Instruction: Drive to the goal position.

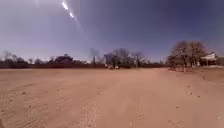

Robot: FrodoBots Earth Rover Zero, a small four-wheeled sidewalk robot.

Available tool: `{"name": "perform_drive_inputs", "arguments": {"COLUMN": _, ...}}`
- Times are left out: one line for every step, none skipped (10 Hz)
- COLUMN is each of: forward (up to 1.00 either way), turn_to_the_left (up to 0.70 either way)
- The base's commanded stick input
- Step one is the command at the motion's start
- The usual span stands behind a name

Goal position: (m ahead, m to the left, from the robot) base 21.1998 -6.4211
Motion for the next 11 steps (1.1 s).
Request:
{"name": "perform_drive_inputs", "arguments": {"forward": 0.00, "turn_to_the_left": 0.00}}
{"name": "perform_drive_inputs", "arguments": {"forward": 0.00, "turn_to_the_left": 0.00}}
{"name": "perform_drive_inputs", "arguments": {"forward": 0.00, "turn_to_the_left": 0.00}}
{"name": "perform_drive_inputs", "arguments": {"forward": 0.00, "turn_to_the_left": 0.00}}
{"name": "perform_drive_inputs", "arguments": {"forward": 0.70, "turn_to_the_left": 0.00}}
{"name": "perform_drive_inputs", "arguments": {"forward": 0.70, "turn_to_the_left": 0.00}}
{"name": "perform_drive_inputs", "arguments": {"forward": 0.70, "turn_to_the_left": 0.00}}
{"name": "perform_drive_inputs", "arguments": {"forward": 0.70, "turn_to_the_left": 0.00}}
{"name": "perform_drive_inputs", "arguments": {"forward": 0.70, "turn_to_the_left": 0.00}}
{"name": "perform_drive_inputs", "arguments": {"forward": 0.70, "turn_to_the_left": 0.00}}
{"name": "perform_drive_inputs", "arguments": {"forward": 0.70, "turn_to_the_left": 0.00}}
